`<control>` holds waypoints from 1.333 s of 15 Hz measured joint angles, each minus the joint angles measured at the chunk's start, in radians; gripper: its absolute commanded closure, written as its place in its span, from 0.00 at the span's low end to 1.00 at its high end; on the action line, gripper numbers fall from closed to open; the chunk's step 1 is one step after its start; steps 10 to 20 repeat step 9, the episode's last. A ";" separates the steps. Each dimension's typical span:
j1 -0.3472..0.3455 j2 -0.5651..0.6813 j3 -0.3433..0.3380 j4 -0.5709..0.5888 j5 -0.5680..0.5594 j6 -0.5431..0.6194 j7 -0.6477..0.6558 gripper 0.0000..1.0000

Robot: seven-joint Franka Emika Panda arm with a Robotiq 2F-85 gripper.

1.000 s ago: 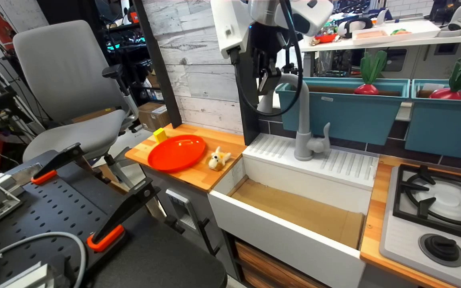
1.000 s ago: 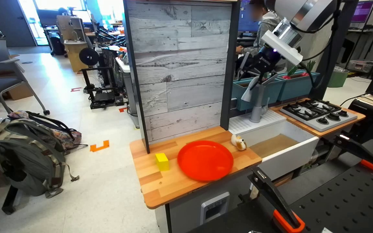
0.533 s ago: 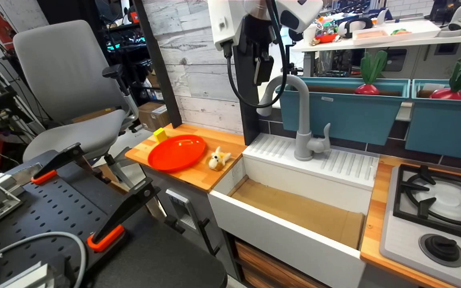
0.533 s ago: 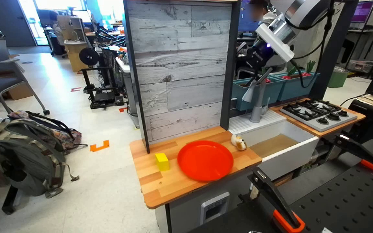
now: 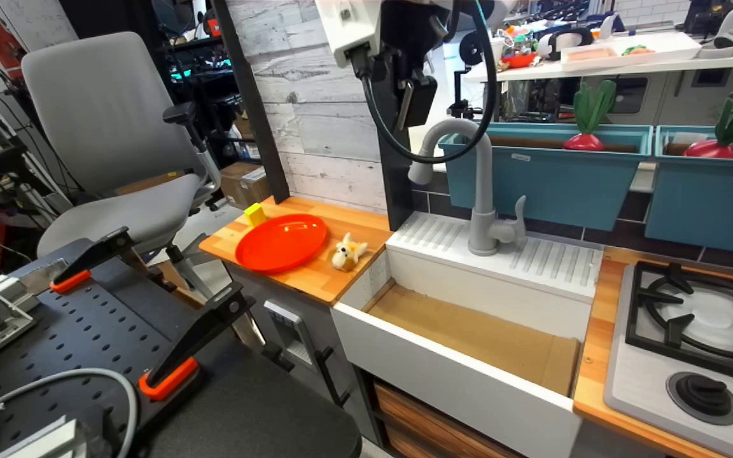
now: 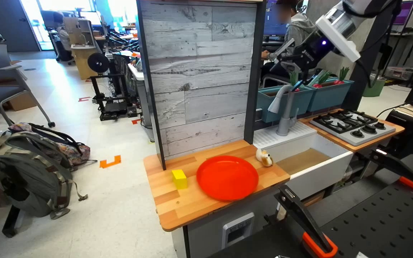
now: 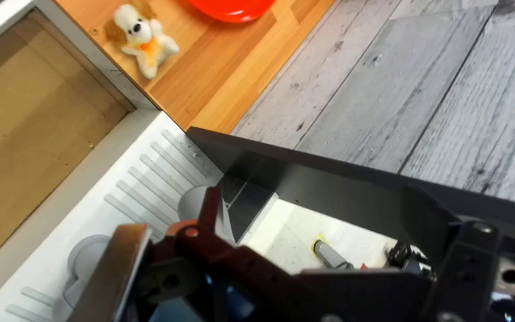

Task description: Move the faucet of the sink slightly to the left.

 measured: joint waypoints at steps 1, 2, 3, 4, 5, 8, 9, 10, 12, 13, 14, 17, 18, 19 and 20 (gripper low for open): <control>-0.001 -0.044 -0.018 -0.050 -0.004 -0.026 -0.041 0.00; 0.000 -0.091 -0.034 -0.102 -0.014 -0.050 -0.079 0.00; 0.005 -0.138 -0.047 -0.157 -0.024 -0.059 -0.115 0.00; 0.014 -0.185 -0.056 -0.212 -0.037 -0.060 -0.147 0.00; 0.029 -0.232 -0.064 -0.266 -0.056 -0.060 -0.168 0.00; 0.072 -0.302 -0.082 -0.342 -0.078 -0.058 -0.180 0.00; 0.073 -0.294 -0.087 -0.334 -0.078 -0.058 -0.180 0.00; 0.073 -0.294 -0.087 -0.334 -0.078 -0.058 -0.180 0.00; 0.073 -0.294 -0.087 -0.334 -0.078 -0.058 -0.180 0.00; 0.073 -0.294 -0.087 -0.334 -0.078 -0.058 -0.180 0.00; 0.073 -0.294 -0.087 -0.334 -0.078 -0.058 -0.180 0.00; 0.073 -0.294 -0.087 -0.334 -0.078 -0.058 -0.180 0.00; 0.073 -0.294 -0.087 -0.334 -0.078 -0.058 -0.180 0.00; 0.073 -0.294 -0.087 -0.334 -0.078 -0.058 -0.180 0.00; 0.073 -0.294 -0.087 -0.334 -0.078 -0.058 -0.180 0.00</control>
